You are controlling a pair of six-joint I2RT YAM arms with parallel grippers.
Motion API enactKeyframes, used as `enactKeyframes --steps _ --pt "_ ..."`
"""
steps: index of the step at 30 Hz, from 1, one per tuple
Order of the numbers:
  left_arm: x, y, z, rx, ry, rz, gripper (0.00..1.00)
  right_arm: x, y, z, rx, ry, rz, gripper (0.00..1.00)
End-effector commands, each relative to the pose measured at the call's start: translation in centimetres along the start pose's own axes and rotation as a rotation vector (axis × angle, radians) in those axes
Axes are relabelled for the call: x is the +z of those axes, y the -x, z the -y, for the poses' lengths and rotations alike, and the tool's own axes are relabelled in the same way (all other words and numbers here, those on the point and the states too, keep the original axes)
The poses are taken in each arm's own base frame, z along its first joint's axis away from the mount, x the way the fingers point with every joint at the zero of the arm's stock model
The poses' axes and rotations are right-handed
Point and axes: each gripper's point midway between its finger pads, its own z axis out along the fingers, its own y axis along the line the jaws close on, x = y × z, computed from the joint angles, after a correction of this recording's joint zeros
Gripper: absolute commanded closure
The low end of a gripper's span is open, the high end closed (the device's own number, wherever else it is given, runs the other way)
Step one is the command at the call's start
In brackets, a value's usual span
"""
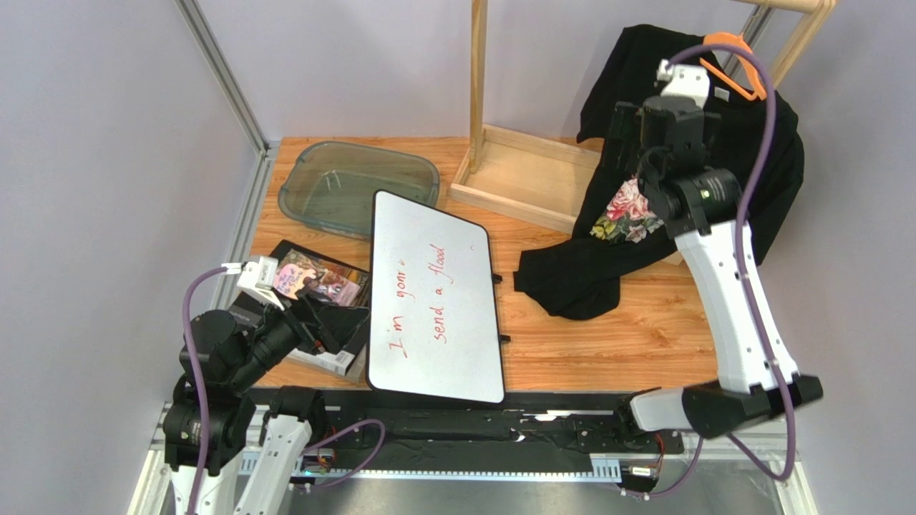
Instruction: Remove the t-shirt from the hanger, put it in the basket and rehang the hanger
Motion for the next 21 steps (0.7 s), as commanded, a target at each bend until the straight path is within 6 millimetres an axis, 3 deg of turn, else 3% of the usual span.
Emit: enactKeyframes --steps 1,7,10,14,21 --pt "0.1 -1.5 0.5 0.012 -0.07 -0.04 0.07 2.4 6.0 3.3 -0.236 -0.27 0.132 0.0" --pt "0.8 -2.1 0.5 0.015 -0.103 -0.084 0.09 4.8 9.9 6.0 -0.339 -0.525 0.227 0.0" --pt "1.0 -2.1 0.8 0.011 -0.117 -0.104 0.11 5.4 11.6 7.2 -0.293 -0.55 0.277 0.0" --pt "1.1 -2.6 0.5 0.002 -0.118 -0.129 0.11 5.9 13.6 7.2 -0.268 -0.518 0.355 0.0" --pt "1.7 -3.5 -0.1 -0.07 -0.103 -0.151 0.11 6.7 14.6 7.3 -0.269 -0.503 0.372 0.0"
